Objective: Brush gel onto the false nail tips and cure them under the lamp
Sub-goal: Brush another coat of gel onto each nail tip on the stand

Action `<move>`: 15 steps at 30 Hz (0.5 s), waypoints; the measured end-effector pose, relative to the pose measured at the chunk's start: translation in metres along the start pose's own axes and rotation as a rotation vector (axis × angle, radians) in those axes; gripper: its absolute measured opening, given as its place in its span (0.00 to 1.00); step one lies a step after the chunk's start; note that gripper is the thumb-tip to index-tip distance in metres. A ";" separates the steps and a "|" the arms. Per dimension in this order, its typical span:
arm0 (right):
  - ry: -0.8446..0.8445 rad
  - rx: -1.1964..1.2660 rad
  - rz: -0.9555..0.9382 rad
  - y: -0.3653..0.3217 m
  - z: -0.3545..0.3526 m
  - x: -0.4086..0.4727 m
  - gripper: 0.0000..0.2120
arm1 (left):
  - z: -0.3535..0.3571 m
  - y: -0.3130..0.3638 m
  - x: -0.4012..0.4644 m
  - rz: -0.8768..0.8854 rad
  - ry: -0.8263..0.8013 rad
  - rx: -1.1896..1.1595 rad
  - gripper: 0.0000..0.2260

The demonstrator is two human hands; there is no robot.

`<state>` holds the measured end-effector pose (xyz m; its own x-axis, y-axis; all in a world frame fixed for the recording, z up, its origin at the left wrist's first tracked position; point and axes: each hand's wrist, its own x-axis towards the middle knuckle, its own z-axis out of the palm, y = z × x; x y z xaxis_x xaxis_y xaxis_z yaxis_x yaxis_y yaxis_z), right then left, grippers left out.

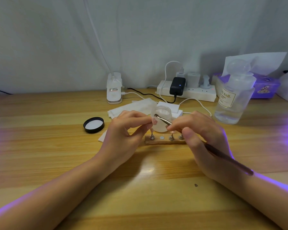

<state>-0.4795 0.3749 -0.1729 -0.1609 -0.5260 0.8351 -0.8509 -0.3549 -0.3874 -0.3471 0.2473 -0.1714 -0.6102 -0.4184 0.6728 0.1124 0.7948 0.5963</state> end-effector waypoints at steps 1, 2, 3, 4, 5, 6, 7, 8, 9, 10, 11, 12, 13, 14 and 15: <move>-0.017 -0.020 0.005 0.000 0.000 0.000 0.16 | 0.000 0.000 0.000 0.003 0.002 0.004 0.13; -0.028 -0.036 0.005 -0.001 0.001 0.000 0.16 | 0.000 0.000 0.000 0.005 0.005 0.007 0.14; -0.033 -0.041 0.000 0.000 0.000 -0.001 0.17 | 0.000 0.000 0.000 0.007 0.005 0.009 0.15; -0.030 -0.034 -0.009 0.000 0.000 -0.001 0.18 | 0.000 -0.001 0.000 0.007 0.003 0.008 0.14; -0.022 -0.021 -0.020 0.000 0.000 -0.001 0.21 | -0.001 -0.001 0.000 0.005 0.001 0.007 0.13; -0.011 -0.008 -0.031 0.001 -0.001 -0.001 0.24 | -0.001 -0.002 0.000 0.002 0.001 0.004 0.12; -0.002 0.001 -0.040 0.002 -0.001 -0.001 0.27 | -0.001 -0.002 -0.001 0.000 0.001 0.001 0.11; 0.006 0.006 -0.045 0.002 -0.001 0.000 0.27 | -0.001 -0.002 -0.001 -0.002 0.001 -0.001 0.10; 0.015 0.008 -0.047 0.002 -0.002 0.000 0.25 | -0.001 -0.002 -0.001 -0.004 -0.002 -0.002 0.10; 0.021 0.004 -0.042 0.001 -0.002 0.000 0.21 | -0.001 -0.002 -0.001 -0.006 -0.004 -0.003 0.10; 0.019 -0.005 -0.033 0.001 -0.001 0.000 0.18 | -0.001 -0.001 -0.001 -0.007 -0.004 -0.004 0.11; 0.005 -0.015 -0.026 0.000 -0.001 0.001 0.16 | 0.000 -0.001 -0.001 -0.006 -0.002 -0.003 0.12; -0.017 -0.024 -0.024 0.000 0.000 0.001 0.16 | 0.000 -0.001 0.000 -0.004 0.001 0.000 0.13; -0.040 -0.036 -0.030 -0.001 0.001 0.001 0.15 | 0.000 -0.001 0.000 -0.002 0.005 0.002 0.13; -0.057 -0.048 -0.040 0.000 0.002 0.001 0.15 | 0.000 -0.001 0.000 -0.002 0.008 0.000 0.13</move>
<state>-0.4785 0.3731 -0.1721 -0.0988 -0.5561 0.8253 -0.8791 -0.3398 -0.3342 -0.3472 0.2471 -0.1721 -0.6039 -0.4234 0.6753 0.1111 0.7943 0.5973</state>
